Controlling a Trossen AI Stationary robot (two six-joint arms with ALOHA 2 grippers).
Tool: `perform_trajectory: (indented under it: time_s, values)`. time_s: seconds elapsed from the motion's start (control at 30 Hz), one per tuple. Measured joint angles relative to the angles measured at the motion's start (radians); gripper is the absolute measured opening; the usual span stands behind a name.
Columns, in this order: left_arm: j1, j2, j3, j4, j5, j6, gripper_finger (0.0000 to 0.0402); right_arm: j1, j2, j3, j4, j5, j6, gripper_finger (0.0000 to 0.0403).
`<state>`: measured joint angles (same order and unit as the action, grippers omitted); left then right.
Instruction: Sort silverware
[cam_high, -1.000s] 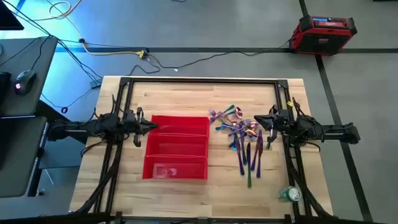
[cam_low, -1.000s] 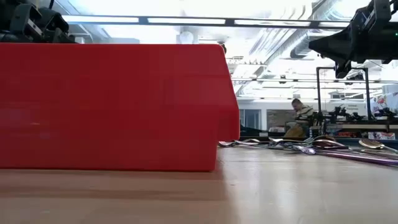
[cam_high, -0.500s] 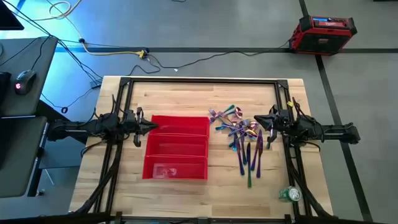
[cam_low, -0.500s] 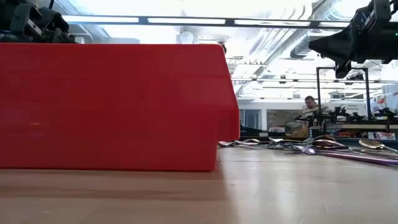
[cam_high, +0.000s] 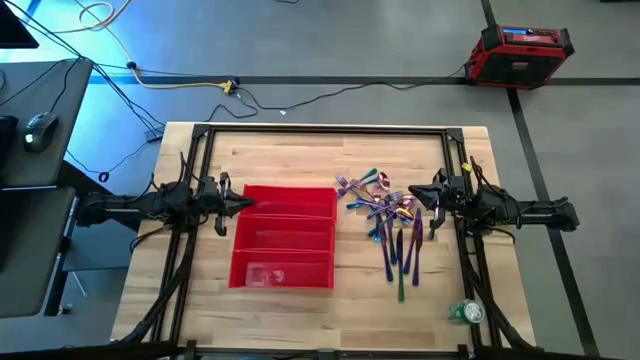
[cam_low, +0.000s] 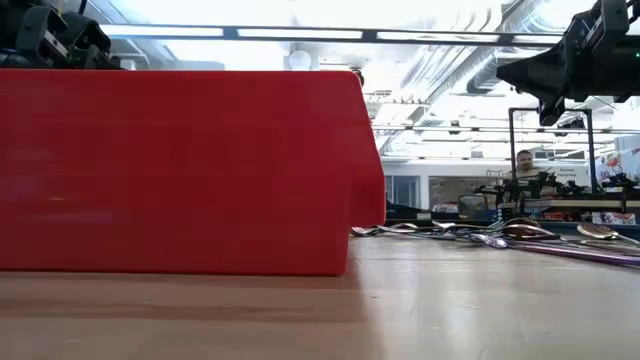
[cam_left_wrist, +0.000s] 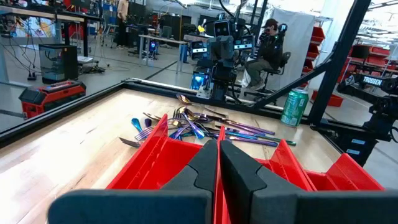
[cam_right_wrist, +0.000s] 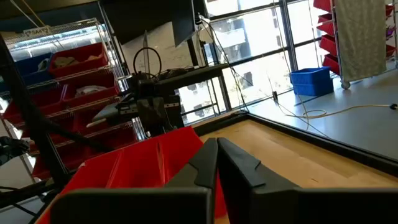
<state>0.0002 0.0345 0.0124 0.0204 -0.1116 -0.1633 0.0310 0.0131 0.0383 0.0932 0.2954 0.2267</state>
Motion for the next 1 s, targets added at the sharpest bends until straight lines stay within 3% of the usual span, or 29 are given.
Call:
perform_trajectory:
  time_s: [0.2,0.5,0.63,0.77,1.0]
  values:
    - [0.0,0.0,0.0,0.0,0.0,0.0,0.0,0.0,0.0,0.0,0.01,0.0,0.015,0.0]
    - [0.0,0.0,0.0,0.027,-0.003,-0.017,0.0,0.0,0.004,0.0,0.196,0.062,0.116,0.0]
    - [0.0,0.001,0.0,0.058,-0.003,-0.017,0.0,0.0,0.041,0.009,0.265,-0.008,0.048,0.0]
    - [0.0,0.0,0.0,0.106,-0.004,-0.029,0.0,0.0,0.156,0.119,0.214,-0.05,-0.047,0.0]
    - [0.0,0.0,0.0,0.19,-0.058,-0.071,0.0,-0.005,0.525,0.454,-0.174,0.018,-0.096,0.0001]
